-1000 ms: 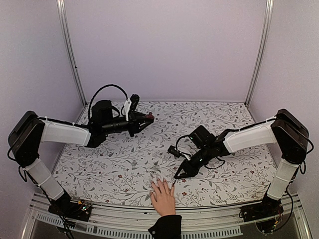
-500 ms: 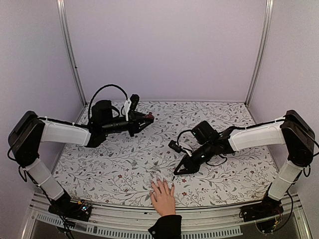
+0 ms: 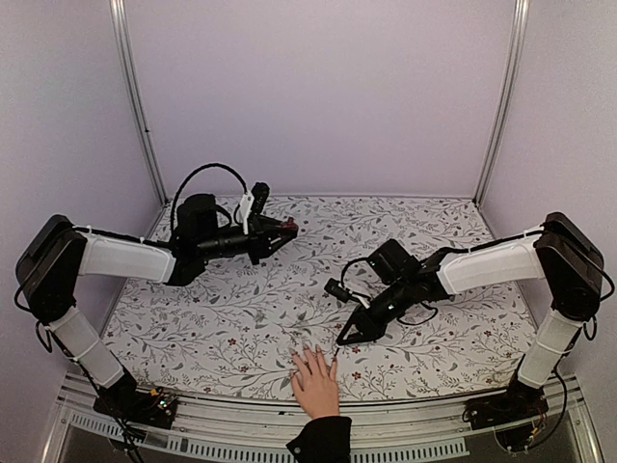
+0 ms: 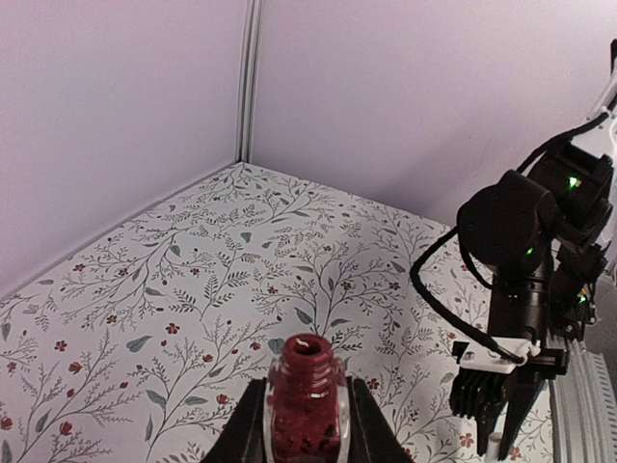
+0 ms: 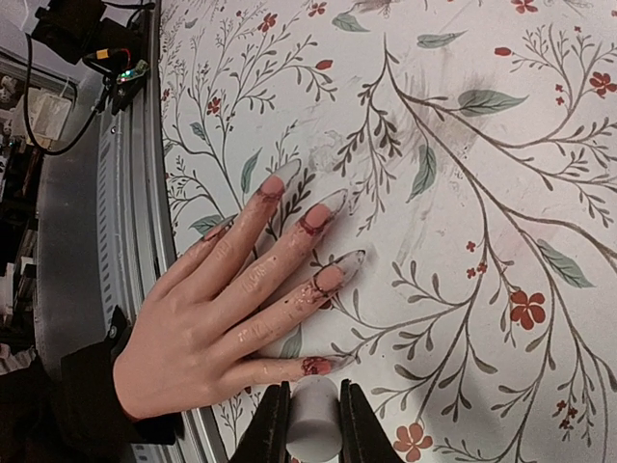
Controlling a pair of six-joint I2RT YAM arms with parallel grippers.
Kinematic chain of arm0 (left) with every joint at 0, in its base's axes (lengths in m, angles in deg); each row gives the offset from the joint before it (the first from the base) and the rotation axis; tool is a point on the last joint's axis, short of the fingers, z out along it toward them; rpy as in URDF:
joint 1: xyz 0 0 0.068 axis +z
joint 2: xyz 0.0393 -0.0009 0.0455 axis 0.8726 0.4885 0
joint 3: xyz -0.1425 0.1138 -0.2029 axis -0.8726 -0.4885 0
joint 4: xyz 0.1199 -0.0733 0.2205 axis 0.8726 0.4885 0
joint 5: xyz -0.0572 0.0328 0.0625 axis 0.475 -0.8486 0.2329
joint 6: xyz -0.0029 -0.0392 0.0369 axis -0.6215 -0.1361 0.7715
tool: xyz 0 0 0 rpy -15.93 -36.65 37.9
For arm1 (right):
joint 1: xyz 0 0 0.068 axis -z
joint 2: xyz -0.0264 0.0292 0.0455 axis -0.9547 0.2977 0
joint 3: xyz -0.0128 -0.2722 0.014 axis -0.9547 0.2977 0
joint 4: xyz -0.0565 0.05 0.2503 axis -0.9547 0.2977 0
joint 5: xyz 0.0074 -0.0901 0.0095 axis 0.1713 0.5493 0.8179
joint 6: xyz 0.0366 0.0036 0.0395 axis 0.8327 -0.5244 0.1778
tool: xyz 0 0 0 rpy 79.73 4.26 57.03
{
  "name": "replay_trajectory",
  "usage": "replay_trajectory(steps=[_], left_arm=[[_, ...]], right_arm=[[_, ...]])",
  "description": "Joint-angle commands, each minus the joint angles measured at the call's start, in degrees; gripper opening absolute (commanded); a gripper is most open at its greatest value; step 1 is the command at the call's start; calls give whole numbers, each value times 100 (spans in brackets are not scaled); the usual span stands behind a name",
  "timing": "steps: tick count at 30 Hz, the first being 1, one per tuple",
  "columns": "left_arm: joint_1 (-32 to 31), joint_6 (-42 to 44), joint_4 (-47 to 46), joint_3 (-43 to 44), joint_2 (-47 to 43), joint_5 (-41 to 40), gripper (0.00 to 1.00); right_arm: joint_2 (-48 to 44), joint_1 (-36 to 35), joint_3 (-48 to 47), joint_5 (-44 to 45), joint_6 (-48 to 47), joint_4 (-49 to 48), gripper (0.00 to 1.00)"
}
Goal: Paint the nails
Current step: Paint the nail polish on the nail.
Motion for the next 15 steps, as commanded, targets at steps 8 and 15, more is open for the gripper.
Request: replay_trajectory(steps=[8, 15], left_arm=[[71, -27, -198, -18, 15, 44, 0], [73, -26, -194, -18, 7, 42, 0]], right_arm=[[187, -49, -133, -48, -52, 36, 0], [227, -66, -140, -87, -57, 30, 0]])
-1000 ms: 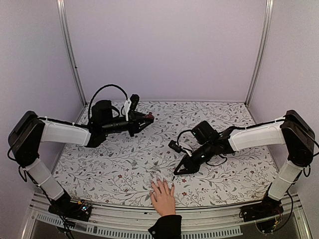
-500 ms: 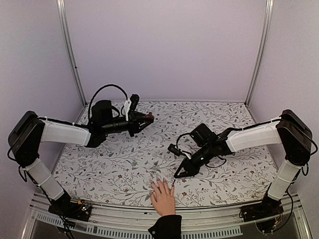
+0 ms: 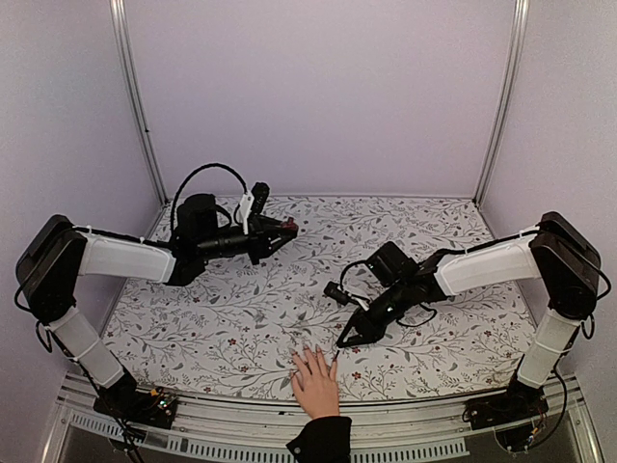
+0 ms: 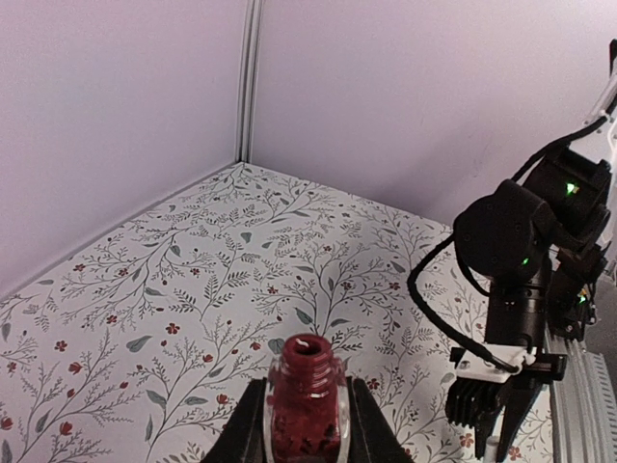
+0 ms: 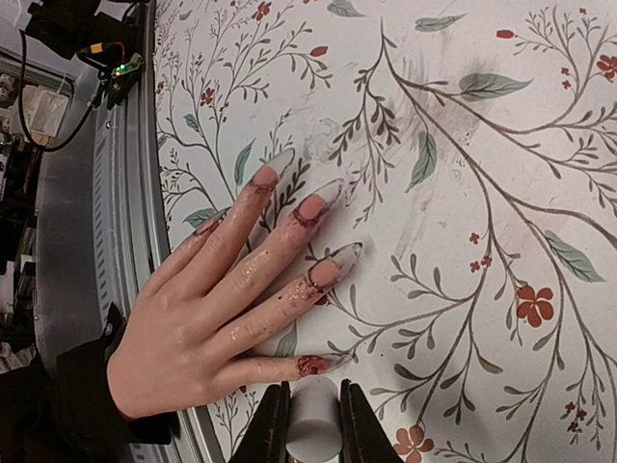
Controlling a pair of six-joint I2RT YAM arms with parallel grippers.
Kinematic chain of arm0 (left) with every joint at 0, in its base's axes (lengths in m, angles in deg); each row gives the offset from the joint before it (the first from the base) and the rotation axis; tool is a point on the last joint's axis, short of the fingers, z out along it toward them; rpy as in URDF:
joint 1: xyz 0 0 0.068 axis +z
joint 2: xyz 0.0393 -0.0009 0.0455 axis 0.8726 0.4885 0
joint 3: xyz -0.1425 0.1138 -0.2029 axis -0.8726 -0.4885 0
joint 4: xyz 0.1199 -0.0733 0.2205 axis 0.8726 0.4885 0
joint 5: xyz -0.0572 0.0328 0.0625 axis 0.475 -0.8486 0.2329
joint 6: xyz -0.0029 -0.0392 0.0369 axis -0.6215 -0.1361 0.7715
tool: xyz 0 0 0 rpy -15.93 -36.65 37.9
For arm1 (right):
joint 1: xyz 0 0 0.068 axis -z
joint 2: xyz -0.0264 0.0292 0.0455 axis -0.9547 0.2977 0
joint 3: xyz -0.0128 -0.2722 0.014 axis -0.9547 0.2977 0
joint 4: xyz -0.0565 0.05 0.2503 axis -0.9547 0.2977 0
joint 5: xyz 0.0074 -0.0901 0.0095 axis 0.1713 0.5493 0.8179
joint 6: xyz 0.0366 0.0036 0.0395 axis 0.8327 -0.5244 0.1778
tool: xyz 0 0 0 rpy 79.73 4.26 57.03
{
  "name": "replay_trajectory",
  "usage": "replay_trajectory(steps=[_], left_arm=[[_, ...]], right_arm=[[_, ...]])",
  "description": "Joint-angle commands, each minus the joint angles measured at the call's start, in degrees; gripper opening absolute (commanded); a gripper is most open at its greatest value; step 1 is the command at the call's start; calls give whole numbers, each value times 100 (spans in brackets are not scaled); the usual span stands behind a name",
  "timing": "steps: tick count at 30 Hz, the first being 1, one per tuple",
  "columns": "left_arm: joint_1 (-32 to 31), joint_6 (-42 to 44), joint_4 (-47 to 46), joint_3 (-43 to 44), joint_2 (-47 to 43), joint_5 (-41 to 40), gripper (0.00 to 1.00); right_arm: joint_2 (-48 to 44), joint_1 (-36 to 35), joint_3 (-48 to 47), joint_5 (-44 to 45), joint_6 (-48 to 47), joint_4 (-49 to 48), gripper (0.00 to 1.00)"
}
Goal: Paint the nails
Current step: Paint the nail polish on the nail.
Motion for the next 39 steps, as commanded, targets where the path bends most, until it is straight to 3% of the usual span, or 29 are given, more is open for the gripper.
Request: replay_trajectory(steps=[1, 39], left_arm=[[69, -27, -194, -18, 13, 47, 0], [73, -33, -173, -9, 2, 44, 0]], right_arm=[[103, -45, -140, -83, -59, 28, 0], [197, -56, -236, 77, -43, 2, 0]])
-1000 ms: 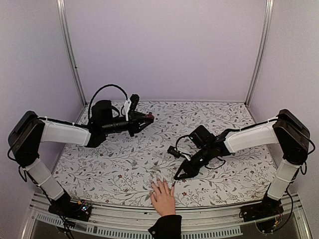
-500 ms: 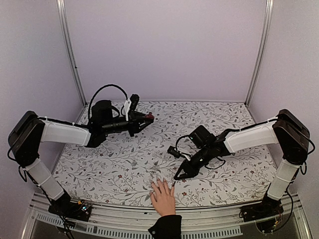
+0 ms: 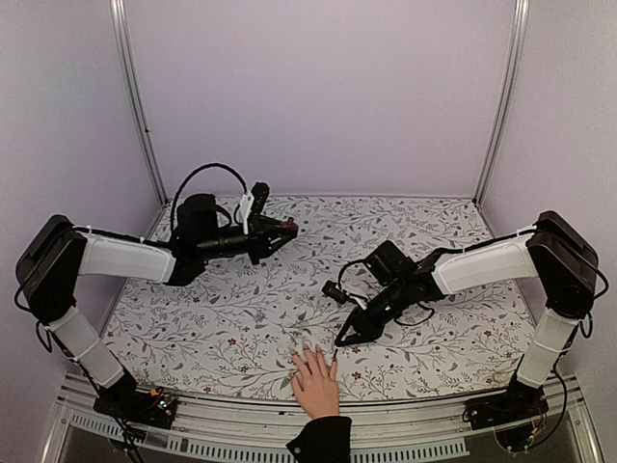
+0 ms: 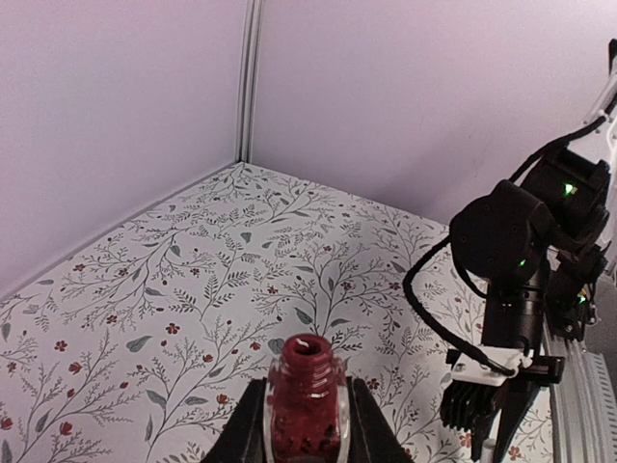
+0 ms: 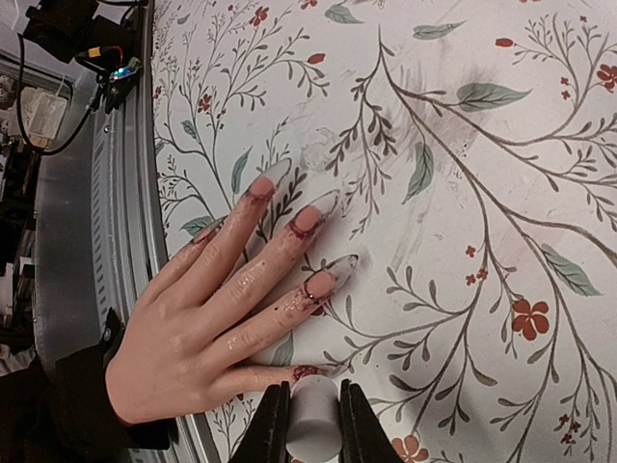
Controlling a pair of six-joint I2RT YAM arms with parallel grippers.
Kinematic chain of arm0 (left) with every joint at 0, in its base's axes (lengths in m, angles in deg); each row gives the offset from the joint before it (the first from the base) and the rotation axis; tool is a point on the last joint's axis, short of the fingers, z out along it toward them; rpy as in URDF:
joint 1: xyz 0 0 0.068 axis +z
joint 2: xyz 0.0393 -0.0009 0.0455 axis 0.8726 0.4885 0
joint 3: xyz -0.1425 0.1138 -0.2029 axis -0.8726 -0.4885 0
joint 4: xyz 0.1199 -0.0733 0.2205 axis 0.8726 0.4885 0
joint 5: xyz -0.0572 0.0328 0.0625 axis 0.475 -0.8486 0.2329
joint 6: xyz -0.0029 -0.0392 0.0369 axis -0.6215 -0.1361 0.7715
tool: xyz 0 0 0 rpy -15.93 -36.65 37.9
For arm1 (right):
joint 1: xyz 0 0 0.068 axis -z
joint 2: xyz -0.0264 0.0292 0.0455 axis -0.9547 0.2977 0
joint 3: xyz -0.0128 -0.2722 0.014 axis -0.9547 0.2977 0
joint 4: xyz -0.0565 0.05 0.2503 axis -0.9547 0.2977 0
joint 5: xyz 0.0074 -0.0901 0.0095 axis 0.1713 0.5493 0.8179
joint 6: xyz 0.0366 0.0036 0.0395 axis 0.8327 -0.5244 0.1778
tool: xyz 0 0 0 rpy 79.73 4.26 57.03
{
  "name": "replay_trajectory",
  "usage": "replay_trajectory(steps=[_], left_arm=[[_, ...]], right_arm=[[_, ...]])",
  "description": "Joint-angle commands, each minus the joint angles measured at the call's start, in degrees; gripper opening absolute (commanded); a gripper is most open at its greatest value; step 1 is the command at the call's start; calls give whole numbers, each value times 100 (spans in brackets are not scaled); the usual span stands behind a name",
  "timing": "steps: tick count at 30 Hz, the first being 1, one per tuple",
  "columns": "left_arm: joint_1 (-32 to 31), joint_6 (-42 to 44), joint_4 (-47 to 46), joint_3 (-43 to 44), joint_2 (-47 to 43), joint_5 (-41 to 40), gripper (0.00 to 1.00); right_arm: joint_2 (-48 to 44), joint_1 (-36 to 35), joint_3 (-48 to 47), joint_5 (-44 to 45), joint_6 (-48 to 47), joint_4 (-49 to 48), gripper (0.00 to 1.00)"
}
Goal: Paint the nails
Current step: Paint the nail polish on the nail.
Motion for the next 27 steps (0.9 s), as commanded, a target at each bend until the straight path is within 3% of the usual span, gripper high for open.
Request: replay_trajectory(steps=[1, 27], left_arm=[[71, -24, -170, -5, 6, 40, 0], [74, -48, -178, 20, 33, 56, 0]], right_arm=[[103, -45, -140, 67, -47, 11, 0], [-64, -97, 18, 48, -90, 76, 0]])
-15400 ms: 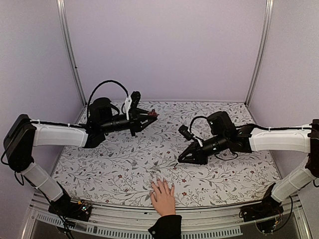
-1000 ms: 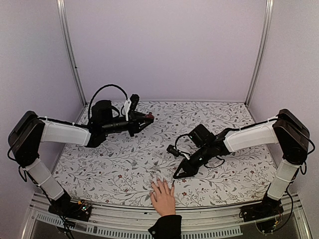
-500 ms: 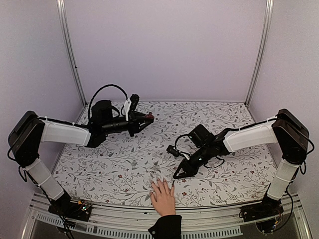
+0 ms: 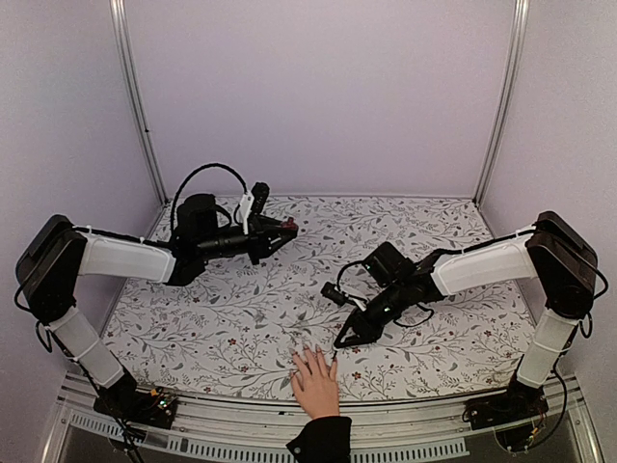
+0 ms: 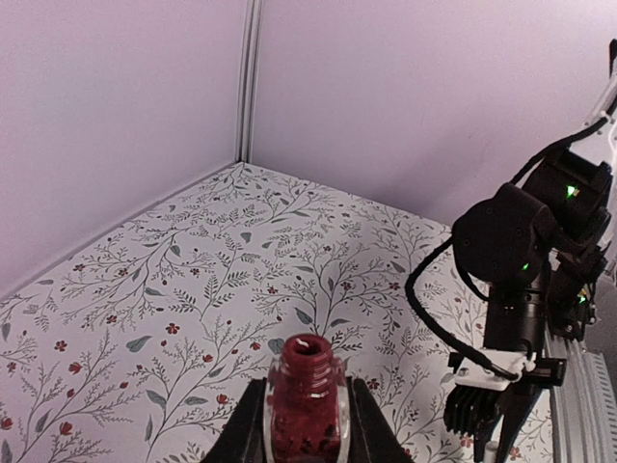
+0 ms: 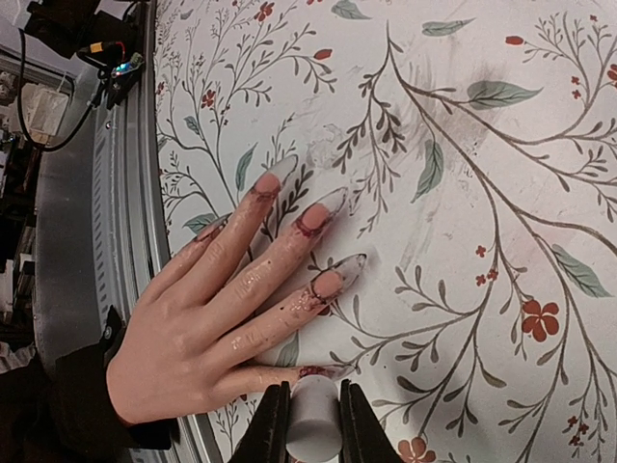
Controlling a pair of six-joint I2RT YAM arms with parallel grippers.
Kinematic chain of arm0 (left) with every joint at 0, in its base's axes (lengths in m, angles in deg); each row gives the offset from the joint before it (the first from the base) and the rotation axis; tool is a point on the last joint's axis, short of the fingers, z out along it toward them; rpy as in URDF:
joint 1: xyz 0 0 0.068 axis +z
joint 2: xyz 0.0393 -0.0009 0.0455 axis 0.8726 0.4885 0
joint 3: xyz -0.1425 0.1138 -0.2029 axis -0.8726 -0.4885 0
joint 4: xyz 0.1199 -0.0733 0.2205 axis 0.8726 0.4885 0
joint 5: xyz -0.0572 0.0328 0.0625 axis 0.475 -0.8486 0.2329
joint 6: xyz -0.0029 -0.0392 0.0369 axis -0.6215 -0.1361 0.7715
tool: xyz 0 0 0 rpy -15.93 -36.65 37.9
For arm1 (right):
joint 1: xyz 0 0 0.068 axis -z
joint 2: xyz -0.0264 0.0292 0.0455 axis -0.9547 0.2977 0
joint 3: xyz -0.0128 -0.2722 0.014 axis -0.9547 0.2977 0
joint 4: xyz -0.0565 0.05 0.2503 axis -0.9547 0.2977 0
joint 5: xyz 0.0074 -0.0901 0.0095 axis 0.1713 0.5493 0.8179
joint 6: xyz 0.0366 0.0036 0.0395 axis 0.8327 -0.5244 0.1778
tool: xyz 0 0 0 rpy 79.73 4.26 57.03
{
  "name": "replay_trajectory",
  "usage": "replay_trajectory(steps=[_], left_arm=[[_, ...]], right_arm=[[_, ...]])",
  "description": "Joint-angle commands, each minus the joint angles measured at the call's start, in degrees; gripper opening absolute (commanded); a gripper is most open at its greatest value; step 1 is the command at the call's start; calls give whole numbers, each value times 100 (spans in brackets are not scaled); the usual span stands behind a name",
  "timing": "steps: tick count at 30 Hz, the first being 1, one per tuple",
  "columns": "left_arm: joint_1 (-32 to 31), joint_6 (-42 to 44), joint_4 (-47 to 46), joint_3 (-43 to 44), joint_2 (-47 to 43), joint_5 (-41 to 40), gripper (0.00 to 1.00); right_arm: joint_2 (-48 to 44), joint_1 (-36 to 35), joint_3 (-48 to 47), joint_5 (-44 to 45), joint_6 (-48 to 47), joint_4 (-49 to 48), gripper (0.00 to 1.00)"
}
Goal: Paint the nails
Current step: Paint the nail polish on the nail.
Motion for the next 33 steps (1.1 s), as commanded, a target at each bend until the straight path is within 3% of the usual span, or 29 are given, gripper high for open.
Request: replay_trajectory(steps=[1, 33], left_arm=[[75, -46, -178, 18, 33, 54, 0], [68, -41, -178, -18, -24, 31, 0]], right_arm=[[-79, -49, 29, 51, -81, 68, 0], [-129, -43, 5, 385, -46, 122, 0]])
